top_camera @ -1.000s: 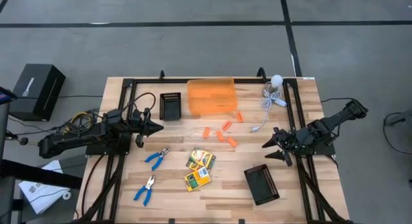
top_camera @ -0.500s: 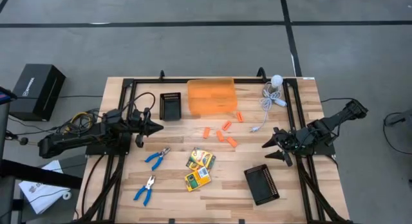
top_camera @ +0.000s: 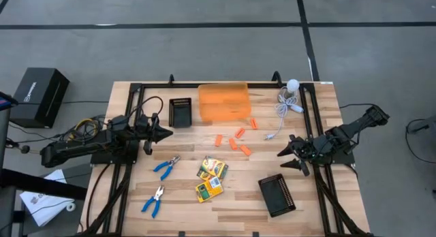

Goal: Pick & Place School Supplies
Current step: Put the blue puncher into the top black bin

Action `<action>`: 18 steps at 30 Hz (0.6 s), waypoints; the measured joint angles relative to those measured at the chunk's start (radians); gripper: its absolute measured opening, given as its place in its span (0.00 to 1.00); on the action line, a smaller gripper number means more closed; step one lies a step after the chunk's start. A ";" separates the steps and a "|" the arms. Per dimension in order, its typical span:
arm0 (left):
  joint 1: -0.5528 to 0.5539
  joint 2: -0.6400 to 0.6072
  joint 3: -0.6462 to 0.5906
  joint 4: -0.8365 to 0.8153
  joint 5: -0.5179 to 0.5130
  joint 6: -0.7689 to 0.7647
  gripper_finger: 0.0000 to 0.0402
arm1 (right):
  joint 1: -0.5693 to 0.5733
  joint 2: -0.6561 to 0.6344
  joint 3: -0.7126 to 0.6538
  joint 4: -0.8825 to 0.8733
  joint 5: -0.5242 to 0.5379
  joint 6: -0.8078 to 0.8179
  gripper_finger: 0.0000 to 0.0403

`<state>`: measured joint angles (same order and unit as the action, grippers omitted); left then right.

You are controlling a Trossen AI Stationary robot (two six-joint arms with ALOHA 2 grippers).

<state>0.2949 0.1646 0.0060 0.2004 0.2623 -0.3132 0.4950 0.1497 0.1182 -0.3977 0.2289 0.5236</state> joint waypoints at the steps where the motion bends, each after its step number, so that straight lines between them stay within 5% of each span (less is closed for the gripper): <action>1: 0.000 0.000 0.000 0.002 0.000 -0.013 0.01 | 0.000 0.000 0.000 0.000 0.000 0.000 0.61; 8: 0.000 0.000 0.000 0.054 -0.002 -0.168 0.01 | 0.000 0.000 -0.002 0.064 0.010 -0.002 0.61; 18: 0.000 0.000 0.000 0.323 -0.082 -0.253 0.01 | 0.000 0.000 -0.002 0.443 0.146 -0.213 0.61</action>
<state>0.2947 0.1646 0.0059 0.5239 0.1806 -0.5659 0.4946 0.1496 0.1158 0.0457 0.3750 0.3108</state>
